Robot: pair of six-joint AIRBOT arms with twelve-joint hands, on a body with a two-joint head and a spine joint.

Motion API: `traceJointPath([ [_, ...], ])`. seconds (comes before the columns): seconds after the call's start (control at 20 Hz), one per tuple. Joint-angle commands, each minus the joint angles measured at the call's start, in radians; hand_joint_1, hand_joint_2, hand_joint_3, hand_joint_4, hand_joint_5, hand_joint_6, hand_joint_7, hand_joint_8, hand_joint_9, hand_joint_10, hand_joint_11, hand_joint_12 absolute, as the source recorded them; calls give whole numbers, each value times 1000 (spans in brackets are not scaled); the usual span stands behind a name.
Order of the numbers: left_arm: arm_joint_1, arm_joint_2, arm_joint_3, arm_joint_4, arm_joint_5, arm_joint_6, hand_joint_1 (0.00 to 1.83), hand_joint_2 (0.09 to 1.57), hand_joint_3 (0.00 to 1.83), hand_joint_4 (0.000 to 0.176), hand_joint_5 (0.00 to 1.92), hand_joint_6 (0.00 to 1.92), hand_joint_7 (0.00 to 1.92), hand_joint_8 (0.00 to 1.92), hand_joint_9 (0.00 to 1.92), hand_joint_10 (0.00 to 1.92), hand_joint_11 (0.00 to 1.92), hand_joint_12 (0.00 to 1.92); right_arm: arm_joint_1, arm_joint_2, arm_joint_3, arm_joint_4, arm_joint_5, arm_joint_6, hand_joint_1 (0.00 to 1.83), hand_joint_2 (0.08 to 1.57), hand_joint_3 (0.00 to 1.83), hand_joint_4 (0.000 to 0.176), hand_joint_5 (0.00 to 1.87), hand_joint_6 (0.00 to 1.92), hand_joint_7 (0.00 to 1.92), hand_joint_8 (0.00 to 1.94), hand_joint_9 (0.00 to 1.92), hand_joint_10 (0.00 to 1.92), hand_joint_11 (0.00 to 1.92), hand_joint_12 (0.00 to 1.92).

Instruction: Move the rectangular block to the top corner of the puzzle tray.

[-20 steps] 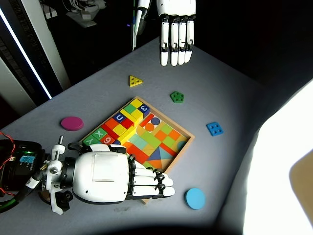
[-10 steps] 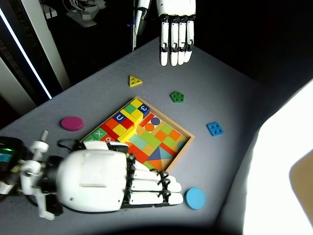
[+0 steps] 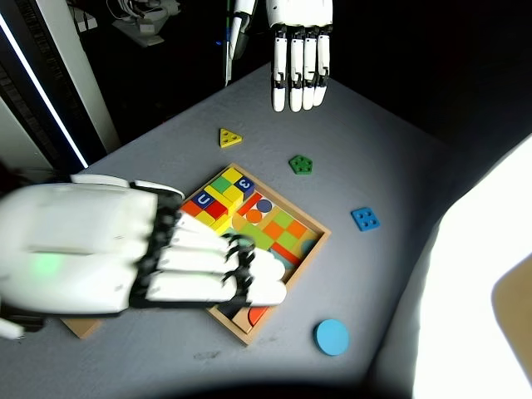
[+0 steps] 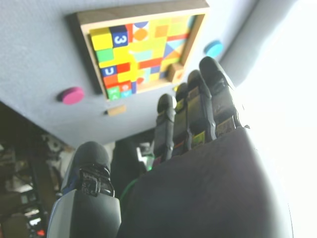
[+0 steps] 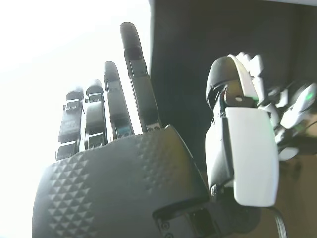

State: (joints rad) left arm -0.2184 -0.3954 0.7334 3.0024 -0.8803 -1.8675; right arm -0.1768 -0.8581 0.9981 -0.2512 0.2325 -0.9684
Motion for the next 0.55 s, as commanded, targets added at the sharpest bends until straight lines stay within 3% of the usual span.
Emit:
traceJointPath([
  [0.0, -8, -1, -3, 10, 82, -3, 133, 1291, 3, 24, 160, 2, 118, 4, 126, 7, 0, 579, 20, 5, -12, 8, 78, 5, 0, 1164, 2, 0, 612, 197, 185, 15, 0, 0, 0, 0],
  [0.15, -8, -1, -3, 10, 82, -3, 141, 1283, 0, 29, 169, 2, 131, 1, 146, 4, 0, 623, 26, 25, -47, 9, 63, 4, 0, 1157, 0, 0, 601, 192, 137, 1, 0, 0, 0, 0],
  [0.35, -8, -1, -4, 10, 82, -3, 124, 1283, 0, 33, 169, 1, 143, 4, 160, 4, 0, 616, 47, 52, -90, 28, 29, 4, 0, 1172, 6, 0, 519, 157, 253, 48, 101, 43, 21, 10],
  [0.4, -8, -1, -3, 10, 82, -3, 114, 1284, 1, 33, 171, 1, 149, 4, 175, 7, 0, 644, 55, 55, -94, 30, 29, 4, 0, 1185, 0, 0, 544, 139, 329, 29, 175, 51, 3, 288],
  [0.45, -8, 0, -3, 10, 82, -3, 126, 1278, 0, 30, 201, 3, 216, 6, 244, 11, 0, 772, 66, 55, -96, 39, 28, 4, 0, 1190, 0, 0, 591, 146, 471, 42, 315, 109, 0, 837],
  [0.5, -8, 0, -3, 10, 82, -3, 154, 1266, 0, 25, 270, 6, 313, 8, 329, 13, 44, 872, 85, 54, -99, 68, 20, 5, 0, 1190, 0, 0, 648, 188, 604, 39, 429, 255, 0, 1250],
])
